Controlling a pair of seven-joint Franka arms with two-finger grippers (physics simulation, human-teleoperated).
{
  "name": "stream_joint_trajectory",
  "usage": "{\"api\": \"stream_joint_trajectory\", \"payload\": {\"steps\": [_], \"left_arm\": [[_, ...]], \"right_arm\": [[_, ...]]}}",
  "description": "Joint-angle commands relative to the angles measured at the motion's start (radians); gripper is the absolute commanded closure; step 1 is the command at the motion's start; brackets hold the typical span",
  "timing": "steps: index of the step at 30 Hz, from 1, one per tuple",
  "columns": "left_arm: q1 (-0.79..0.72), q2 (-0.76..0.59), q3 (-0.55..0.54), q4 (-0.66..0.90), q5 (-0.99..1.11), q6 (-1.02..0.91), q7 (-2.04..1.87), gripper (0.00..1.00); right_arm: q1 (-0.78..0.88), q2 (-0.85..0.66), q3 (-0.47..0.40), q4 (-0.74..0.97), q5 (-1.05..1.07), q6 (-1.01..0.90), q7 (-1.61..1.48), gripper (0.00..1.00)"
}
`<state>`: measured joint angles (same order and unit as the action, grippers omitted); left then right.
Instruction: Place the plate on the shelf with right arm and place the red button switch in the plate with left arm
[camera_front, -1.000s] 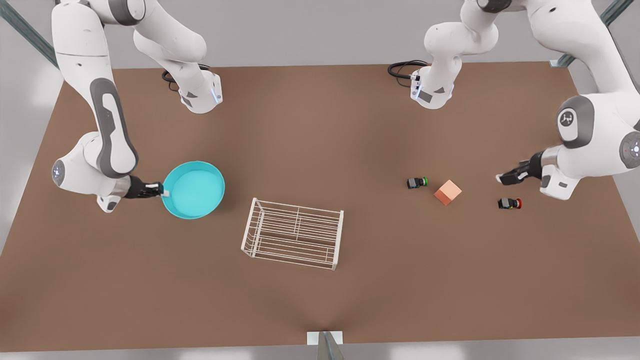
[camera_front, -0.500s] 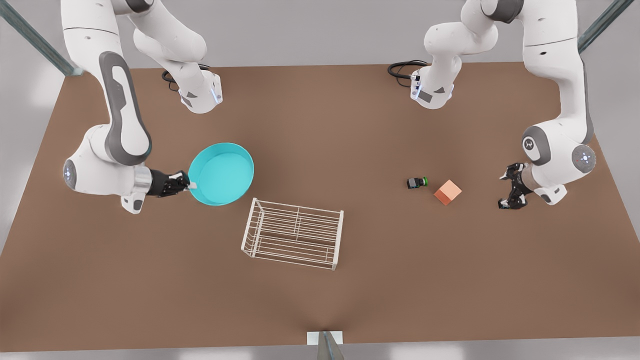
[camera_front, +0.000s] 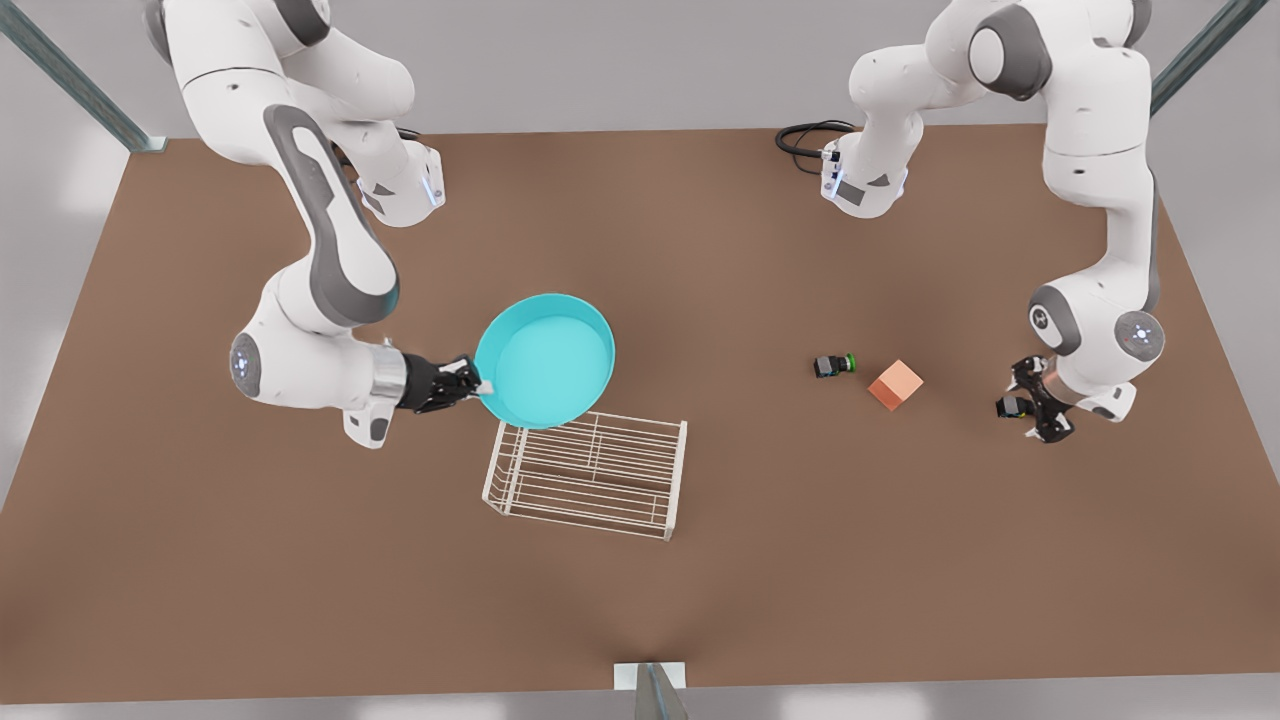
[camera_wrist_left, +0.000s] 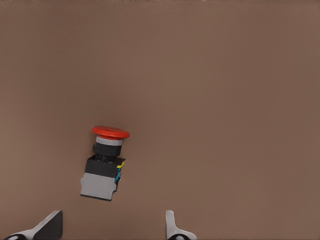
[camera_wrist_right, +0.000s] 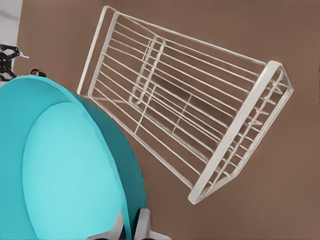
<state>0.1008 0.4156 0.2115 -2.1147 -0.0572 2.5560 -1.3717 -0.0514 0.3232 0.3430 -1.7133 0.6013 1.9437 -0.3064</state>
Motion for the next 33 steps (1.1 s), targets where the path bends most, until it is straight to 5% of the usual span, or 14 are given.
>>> {"api": "stream_joint_trajectory", "payload": {"steps": [1, 3, 5, 23, 24, 26, 30, 33], "left_arm": [[0.007, 0.008, 0.0, -0.004, 0.004, 0.082, -0.03, 0.0], [0.005, 0.002, 0.0, -0.028, 0.004, 0.082, 0.049, 0.0], [0.002, 0.0, 0.0, -0.039, 0.005, 0.076, 0.169, 0.0], [0.005, 0.104, 0.003, -0.033, 0.003, 0.125, 0.418, 0.0], [0.005, 0.104, 0.005, -0.033, 0.004, 0.125, 0.418, 0.0], [0.005, 0.106, 0.005, -0.033, 0.004, 0.124, 0.418, 0.0], [0.007, 0.106, 0.008, -0.018, 0.005, 0.124, 0.419, 0.0], [0.013, 0.114, 0.022, -0.004, 0.005, 0.124, 0.425, 0.0]], "right_arm": [[0.005, 0.023, -0.001, 0.031, -0.005, 0.09, 0.32, 0.76], [0.053, 0.057, -0.044, 0.073, -0.005, 0.107, 0.325, 0.76], [0.192, 0.092, -0.193, 0.101, -0.005, 0.107, 0.325, 0.75], [0.337, 0.238, -0.292, 0.199, -0.002, 0.185, 0.36, 0.73], [0.337, 0.238, -0.292, 0.192, -0.002, 0.185, 0.36, 0.67], [0.335, 0.235, -0.294, 0.19, 0.0, 0.182, 0.362, 0.0], [0.332, 0.05, -0.306, 0.215, -0.006, 0.084, 0.404, 0.0], [0.328, -0.013, -0.414, 0.21, -0.452, -0.135, 0.23, 0.0]]}}
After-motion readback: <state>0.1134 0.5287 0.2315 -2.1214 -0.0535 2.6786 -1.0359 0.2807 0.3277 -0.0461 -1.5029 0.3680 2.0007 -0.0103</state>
